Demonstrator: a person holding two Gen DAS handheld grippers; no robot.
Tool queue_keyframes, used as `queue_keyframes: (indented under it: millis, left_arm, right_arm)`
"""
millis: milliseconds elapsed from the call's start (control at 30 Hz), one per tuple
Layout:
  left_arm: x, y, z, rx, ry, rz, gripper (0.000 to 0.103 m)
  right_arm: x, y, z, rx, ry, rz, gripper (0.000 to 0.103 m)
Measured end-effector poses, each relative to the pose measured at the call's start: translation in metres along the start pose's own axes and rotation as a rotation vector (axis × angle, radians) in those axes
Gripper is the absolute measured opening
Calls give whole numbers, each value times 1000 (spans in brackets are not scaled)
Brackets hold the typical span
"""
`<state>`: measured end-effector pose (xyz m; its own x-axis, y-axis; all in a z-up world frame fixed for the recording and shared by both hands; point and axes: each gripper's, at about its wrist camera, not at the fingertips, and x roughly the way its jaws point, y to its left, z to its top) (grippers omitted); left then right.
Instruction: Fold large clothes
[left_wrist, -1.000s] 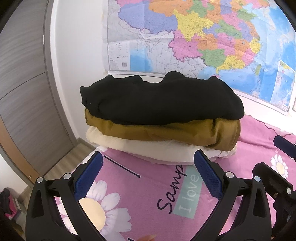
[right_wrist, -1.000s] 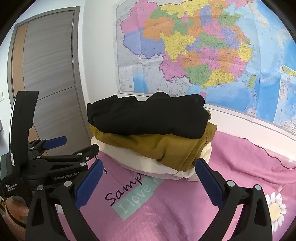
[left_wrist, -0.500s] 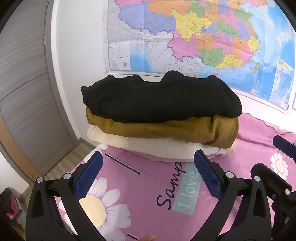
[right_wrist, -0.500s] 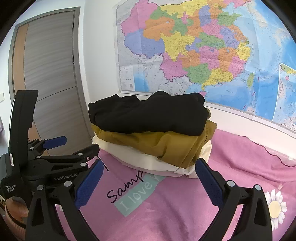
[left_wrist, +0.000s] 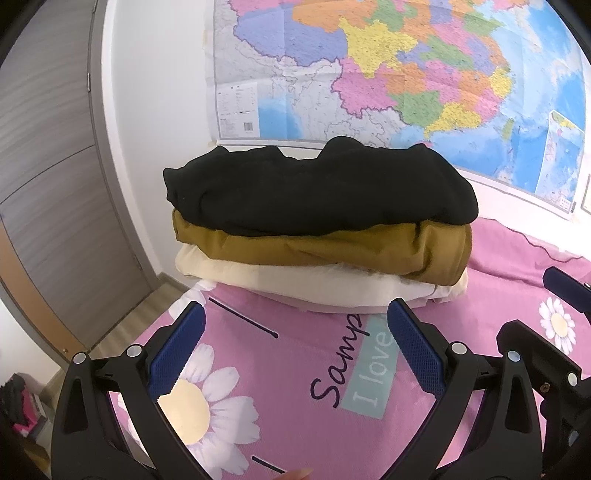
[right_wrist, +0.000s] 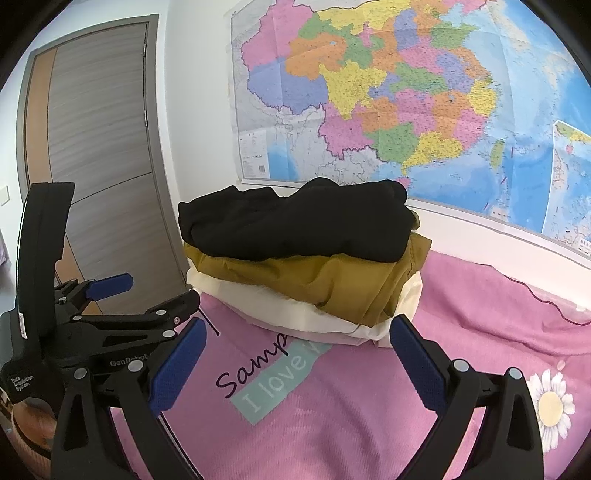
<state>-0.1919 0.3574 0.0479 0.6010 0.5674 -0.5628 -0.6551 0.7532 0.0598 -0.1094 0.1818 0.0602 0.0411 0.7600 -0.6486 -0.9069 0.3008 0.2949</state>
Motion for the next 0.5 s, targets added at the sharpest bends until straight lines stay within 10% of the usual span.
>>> queue_keyframes:
  millis: [500]
  left_arm:
    - [-9,0,-8,3,1,23,97]
  right_arm:
    - [-6,-1,-8,16,-2,-6,97]
